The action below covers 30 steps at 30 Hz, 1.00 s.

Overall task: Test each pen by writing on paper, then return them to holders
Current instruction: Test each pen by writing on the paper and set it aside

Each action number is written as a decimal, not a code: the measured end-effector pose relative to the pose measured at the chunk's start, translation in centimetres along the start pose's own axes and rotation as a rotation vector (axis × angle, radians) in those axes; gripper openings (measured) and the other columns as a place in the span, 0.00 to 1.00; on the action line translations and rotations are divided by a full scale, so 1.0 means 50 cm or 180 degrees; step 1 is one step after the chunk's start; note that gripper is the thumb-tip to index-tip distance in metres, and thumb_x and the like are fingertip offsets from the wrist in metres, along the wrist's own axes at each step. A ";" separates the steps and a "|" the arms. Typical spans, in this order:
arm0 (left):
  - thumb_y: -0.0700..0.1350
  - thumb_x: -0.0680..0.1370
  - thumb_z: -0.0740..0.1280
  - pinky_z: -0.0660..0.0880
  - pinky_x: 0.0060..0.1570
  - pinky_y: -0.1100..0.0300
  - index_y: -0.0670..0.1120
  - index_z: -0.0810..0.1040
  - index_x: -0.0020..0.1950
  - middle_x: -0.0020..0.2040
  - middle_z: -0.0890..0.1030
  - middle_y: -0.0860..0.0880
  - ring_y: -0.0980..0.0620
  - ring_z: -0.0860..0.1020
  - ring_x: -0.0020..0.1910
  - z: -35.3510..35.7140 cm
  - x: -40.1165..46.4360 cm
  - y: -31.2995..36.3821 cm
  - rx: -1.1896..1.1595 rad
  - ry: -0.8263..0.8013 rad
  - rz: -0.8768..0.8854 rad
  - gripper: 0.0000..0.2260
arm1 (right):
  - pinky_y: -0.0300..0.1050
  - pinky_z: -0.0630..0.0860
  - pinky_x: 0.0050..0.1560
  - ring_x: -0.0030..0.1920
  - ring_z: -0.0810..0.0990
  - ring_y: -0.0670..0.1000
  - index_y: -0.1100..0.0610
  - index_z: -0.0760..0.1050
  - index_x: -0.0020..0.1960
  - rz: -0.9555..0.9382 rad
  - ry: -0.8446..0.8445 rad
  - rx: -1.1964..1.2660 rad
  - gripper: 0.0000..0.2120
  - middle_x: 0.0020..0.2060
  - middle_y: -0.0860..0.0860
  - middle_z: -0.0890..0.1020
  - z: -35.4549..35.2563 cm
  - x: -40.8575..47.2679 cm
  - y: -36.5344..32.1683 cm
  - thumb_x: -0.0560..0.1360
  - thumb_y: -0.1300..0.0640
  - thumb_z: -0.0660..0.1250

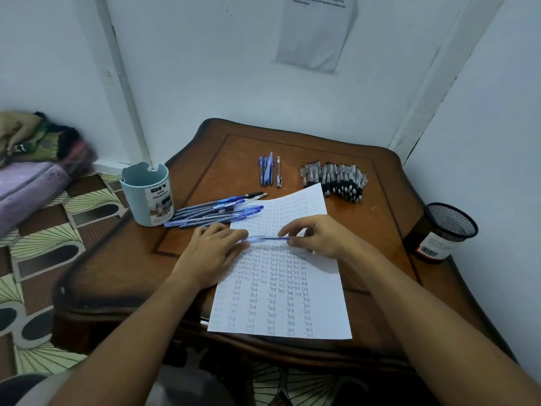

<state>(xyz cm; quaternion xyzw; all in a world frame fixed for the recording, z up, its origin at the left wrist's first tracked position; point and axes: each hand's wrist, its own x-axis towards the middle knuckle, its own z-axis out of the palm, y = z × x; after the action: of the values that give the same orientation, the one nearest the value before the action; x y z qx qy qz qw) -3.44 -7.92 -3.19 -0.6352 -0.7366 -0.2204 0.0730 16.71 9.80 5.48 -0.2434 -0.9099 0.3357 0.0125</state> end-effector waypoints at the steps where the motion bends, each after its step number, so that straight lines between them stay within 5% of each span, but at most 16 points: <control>1: 0.62 0.81 0.51 0.60 0.51 0.55 0.57 0.74 0.59 0.54 0.81 0.58 0.52 0.73 0.57 0.001 0.000 0.000 0.0013 -0.0006 0.0019 0.17 | 0.32 0.69 0.41 0.39 0.75 0.36 0.45 0.82 0.60 -0.0072 -0.0047 -0.0123 0.11 0.50 0.41 0.81 0.002 0.003 -0.006 0.79 0.54 0.70; 16: 0.58 0.78 0.55 0.60 0.48 0.54 0.53 0.77 0.54 0.56 0.81 0.58 0.50 0.74 0.56 0.000 -0.002 -0.004 0.0089 0.0049 0.0118 0.15 | 0.29 0.66 0.38 0.34 0.75 0.31 0.52 0.83 0.53 -0.0041 0.0316 0.0325 0.06 0.45 0.45 0.83 0.077 0.021 -0.028 0.77 0.58 0.72; 21: 0.61 0.79 0.54 0.60 0.49 0.54 0.51 0.78 0.55 0.52 0.82 0.56 0.51 0.74 0.56 -0.002 0.001 0.000 -0.0162 0.0166 0.0000 0.19 | 0.48 0.79 0.32 0.34 0.81 0.57 0.64 0.77 0.59 0.0464 0.0413 0.3191 0.19 0.42 0.63 0.83 0.061 0.008 -0.001 0.70 0.69 0.76; 25: 0.64 0.80 0.51 0.59 0.50 0.55 0.52 0.77 0.55 0.52 0.81 0.58 0.52 0.73 0.57 -0.006 0.002 0.002 -0.0147 0.0124 -0.0037 0.22 | 0.51 0.84 0.52 0.45 0.85 0.59 0.63 0.75 0.62 0.0719 0.0550 0.4018 0.23 0.46 0.65 0.84 0.068 0.008 0.017 0.68 0.71 0.73; 30: 0.66 0.80 0.46 0.62 0.52 0.53 0.54 0.77 0.56 0.52 0.81 0.58 0.52 0.72 0.58 -0.007 0.003 0.008 -0.0095 0.0021 -0.0130 0.25 | 0.43 0.83 0.46 0.40 0.85 0.53 0.65 0.77 0.57 0.0816 0.0523 0.4320 0.09 0.43 0.61 0.85 0.098 0.022 -0.009 0.78 0.69 0.65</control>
<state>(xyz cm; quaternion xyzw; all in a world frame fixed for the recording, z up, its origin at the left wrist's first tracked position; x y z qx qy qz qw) -3.15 -7.88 -2.73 -0.6203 -0.7459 -0.2349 0.0614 14.64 7.02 1.83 -0.3119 -0.4591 0.8096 0.1909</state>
